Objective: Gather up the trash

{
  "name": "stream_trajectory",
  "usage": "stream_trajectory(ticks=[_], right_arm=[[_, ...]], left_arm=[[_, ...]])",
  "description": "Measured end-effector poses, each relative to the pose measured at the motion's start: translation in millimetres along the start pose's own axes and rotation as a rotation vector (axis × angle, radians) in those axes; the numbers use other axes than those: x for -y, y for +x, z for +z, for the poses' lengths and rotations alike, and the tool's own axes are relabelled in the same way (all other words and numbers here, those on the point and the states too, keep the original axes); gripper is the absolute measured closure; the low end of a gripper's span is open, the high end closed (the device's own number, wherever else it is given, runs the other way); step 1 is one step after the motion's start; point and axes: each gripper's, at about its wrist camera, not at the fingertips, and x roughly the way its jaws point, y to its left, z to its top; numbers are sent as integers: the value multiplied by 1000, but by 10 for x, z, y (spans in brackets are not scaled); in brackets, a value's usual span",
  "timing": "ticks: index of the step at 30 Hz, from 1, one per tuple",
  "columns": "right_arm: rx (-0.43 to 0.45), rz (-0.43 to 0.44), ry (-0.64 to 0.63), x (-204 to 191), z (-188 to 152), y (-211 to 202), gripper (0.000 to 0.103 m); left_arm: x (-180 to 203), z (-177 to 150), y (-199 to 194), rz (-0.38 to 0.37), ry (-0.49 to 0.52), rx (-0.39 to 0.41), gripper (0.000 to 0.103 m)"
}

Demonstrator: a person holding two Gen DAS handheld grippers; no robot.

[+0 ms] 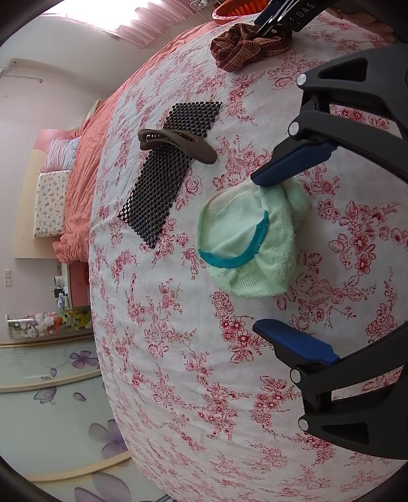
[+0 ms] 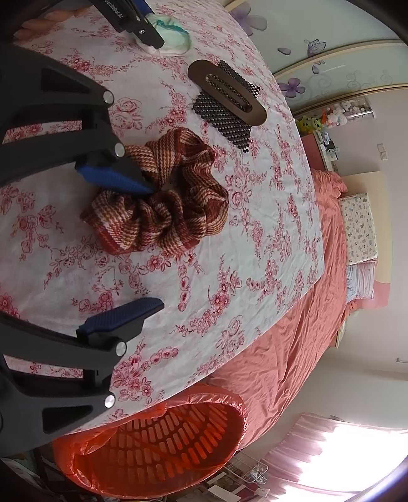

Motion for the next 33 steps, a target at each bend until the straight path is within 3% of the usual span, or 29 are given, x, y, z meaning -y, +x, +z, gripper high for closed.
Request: stream_trajectory(ticks=[16,20,24,27,33], right_arm=[[1,-2,-2,6,-1,-3,37],[23,47,8,60,14,-50,40],[45,150,63,103,51,-172,40],[53,178,30,-12,73,-213,36],[39,99,-83,-333,51,-66,28]], left_arm=[[-1,0,4,0,-2,-1,15],[-14,-1,3,-1,0,1,15],[-24,-5,6,-5,2,3,16],[-16,-2,-6,-10,1,6,19],[47,2,-16,-13,6,9,22]])
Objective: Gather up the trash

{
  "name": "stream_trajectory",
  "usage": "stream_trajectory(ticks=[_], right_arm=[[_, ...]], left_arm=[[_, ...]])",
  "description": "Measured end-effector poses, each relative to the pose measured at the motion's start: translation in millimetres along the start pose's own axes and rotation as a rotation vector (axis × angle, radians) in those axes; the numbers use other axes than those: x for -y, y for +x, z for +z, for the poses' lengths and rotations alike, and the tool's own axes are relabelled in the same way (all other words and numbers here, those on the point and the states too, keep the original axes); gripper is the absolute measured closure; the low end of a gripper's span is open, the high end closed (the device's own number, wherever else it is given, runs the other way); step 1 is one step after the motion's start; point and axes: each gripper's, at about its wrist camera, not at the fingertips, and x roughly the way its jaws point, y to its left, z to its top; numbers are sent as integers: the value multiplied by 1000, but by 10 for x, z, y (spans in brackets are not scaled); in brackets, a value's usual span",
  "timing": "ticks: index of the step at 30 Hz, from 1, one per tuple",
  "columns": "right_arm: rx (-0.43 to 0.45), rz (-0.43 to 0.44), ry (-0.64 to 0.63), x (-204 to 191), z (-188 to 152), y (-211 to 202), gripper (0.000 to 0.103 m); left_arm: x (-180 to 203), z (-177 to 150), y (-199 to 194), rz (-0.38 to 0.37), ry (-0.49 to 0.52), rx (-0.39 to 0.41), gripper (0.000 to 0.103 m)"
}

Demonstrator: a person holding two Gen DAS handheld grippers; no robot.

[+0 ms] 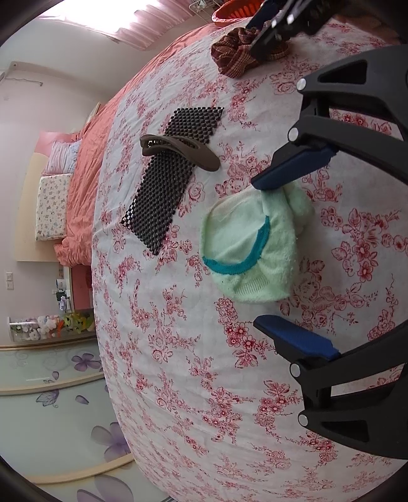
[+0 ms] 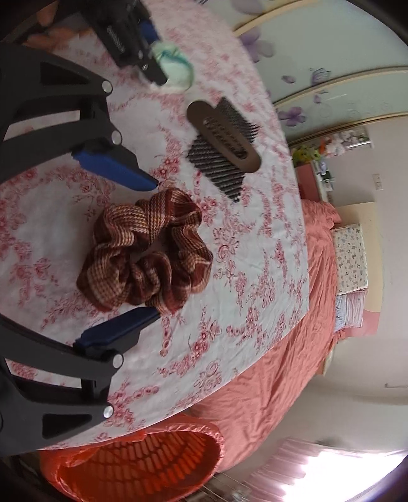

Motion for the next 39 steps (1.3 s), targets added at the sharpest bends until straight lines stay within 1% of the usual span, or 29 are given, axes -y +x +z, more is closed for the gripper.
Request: stream_trajectory(ticks=[3,5,7,9,11,13,14,16,17,18,19,20,21,26,32,39], right_arm=[[-36,-20,13,22,8,105,28],[-35,-14,39,72,21,115,30],[-32,-19,43,88,26,118,38],[-29,-16,30,89,12,113,48],[-27,-14,16,75,-2,97,52],[-25,-12,13,73,-8,89,57],[-24,-10,16,73,-10,86,60],[-23,-4,20,80,-14,69,64],[-21,-2,21,79,-15,59,67],[-21,-1,22,81,-14,50,69],[-20,4,24,85,-13,31,69],[-19,8,27,90,-12,17,70],[-18,12,30,99,-9,5,71],[-1,18,36,157,-23,-101,72],[34,19,34,206,-5,-264,72],[80,32,46,269,36,-515,72]], left_arm=[[37,9,-2,1,9,1,22],[58,13,-4,-1,16,2,22],[80,22,16,-11,11,-6,22],[97,21,16,-11,7,-5,23],[118,7,1,-15,15,3,29],[146,-14,-20,-24,24,10,39],[163,-21,-32,-30,28,14,43],[197,-30,-51,-46,36,20,62],[215,-31,-60,-55,39,21,66],[231,-29,-68,-59,42,23,74],[240,-30,-75,-61,47,24,79],[246,-30,-83,-61,51,28,81],[248,-31,-96,-62,53,33,86],[182,-16,-171,-87,39,56,90],[144,31,-314,-80,44,95,90],[209,90,-533,-75,60,136,90]])
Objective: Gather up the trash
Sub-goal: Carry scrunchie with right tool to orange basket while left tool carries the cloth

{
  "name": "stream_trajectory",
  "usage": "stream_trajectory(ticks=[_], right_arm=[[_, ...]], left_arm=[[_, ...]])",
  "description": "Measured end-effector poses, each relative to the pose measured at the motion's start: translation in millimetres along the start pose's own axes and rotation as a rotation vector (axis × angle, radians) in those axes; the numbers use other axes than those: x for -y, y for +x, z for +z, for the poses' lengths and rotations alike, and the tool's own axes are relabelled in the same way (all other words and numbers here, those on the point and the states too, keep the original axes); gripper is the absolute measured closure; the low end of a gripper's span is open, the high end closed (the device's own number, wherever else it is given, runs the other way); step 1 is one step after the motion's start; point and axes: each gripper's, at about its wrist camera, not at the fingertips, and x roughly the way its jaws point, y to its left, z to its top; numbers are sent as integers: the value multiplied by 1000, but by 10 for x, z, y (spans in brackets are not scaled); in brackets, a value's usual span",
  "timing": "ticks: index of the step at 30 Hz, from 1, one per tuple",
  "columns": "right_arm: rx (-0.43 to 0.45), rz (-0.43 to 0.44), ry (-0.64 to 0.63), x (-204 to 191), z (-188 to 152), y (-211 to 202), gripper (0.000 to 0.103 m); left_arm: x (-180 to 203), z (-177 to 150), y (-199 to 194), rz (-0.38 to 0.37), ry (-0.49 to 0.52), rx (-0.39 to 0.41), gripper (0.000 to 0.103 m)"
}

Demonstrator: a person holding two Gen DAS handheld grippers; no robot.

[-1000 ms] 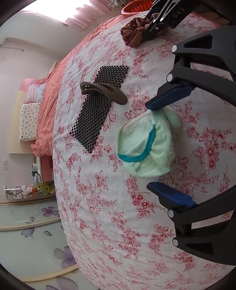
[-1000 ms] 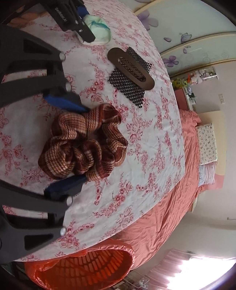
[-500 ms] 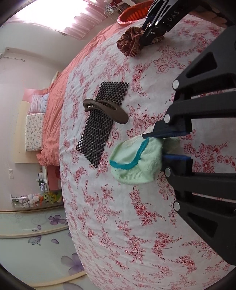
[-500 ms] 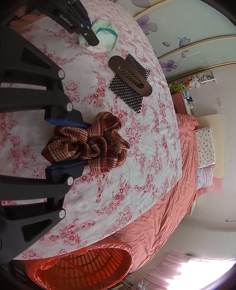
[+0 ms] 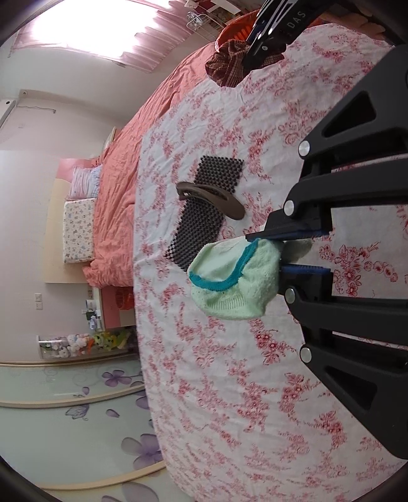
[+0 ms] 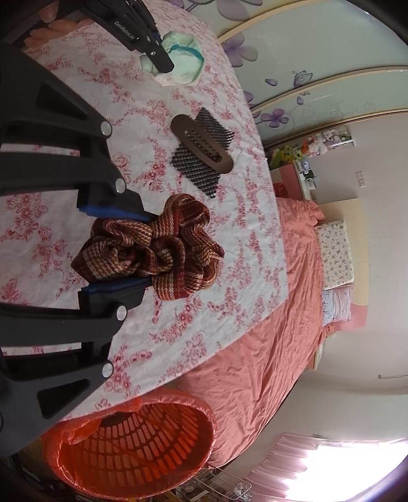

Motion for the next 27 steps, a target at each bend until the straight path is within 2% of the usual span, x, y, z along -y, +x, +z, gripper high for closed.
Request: stream_trajectory(ticks=[11,18,27], right_arm=[[129,26,31,199,31,-604,71],[222,-9,48,394,4,-941,71],[283,-55,77,748,-114,-1212,71]], left_arm=[[332,103,-466,-55,44,74,90],[607,138,-638,-103,81,110,90],[1115,161,-769,-199,141,141,90]])
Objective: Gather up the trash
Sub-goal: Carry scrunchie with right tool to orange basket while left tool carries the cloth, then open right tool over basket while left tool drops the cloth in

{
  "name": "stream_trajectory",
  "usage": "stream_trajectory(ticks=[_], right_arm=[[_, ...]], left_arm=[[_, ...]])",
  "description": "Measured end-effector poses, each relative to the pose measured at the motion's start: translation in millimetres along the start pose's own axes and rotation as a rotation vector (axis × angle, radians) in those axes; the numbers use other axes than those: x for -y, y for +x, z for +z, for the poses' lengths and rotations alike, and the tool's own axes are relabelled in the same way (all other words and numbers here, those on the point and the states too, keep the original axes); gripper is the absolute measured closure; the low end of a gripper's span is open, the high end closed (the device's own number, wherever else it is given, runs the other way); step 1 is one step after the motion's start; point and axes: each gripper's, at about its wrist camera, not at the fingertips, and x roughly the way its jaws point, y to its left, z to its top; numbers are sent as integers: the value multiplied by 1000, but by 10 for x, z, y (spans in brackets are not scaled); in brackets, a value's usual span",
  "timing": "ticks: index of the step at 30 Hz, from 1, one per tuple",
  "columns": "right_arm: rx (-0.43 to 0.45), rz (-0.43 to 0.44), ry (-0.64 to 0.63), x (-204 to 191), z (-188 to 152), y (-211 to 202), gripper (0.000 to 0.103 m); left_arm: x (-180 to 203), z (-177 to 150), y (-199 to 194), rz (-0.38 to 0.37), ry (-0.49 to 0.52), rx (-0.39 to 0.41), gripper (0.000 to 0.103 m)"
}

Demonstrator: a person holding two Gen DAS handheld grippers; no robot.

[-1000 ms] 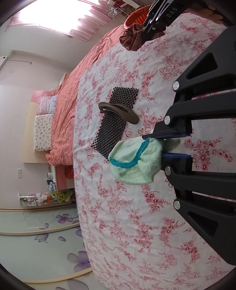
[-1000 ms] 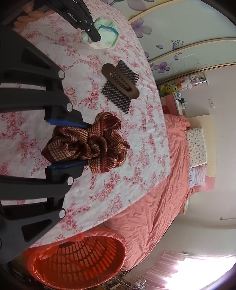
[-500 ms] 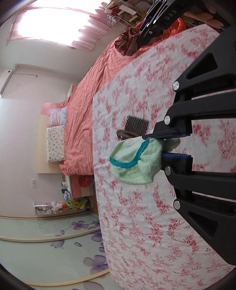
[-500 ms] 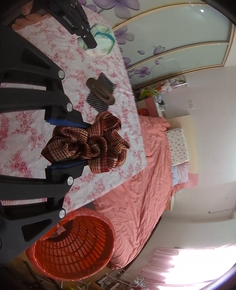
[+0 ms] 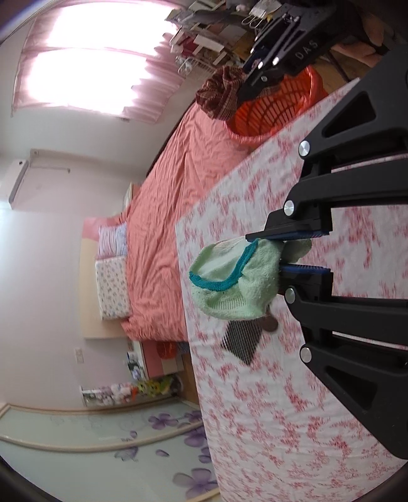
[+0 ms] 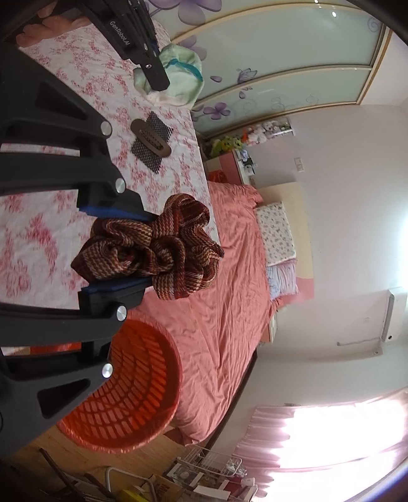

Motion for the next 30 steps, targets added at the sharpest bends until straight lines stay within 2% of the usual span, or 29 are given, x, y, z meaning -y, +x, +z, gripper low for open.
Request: stream_trajectory(ticks=[7,13,21,28,30], right_arm=[[23,-54,40,375,-25,-131,71],[37,-120,110,866,-48,-216,71],[34,-177,207,1507,-91,-192,71],[18,-199,279,1946,-123,-44,71],[7,-201,305,2070,-144,40,66]], left_arm=[[473,43,67,-98,60,9,90],[963,43,204,-200,115,3,90],[1631,3,509,-332,192,-42,90],[1988,-48,818,-379,228,-109,90],[2045,-70,929,-377,232,-139,89]])
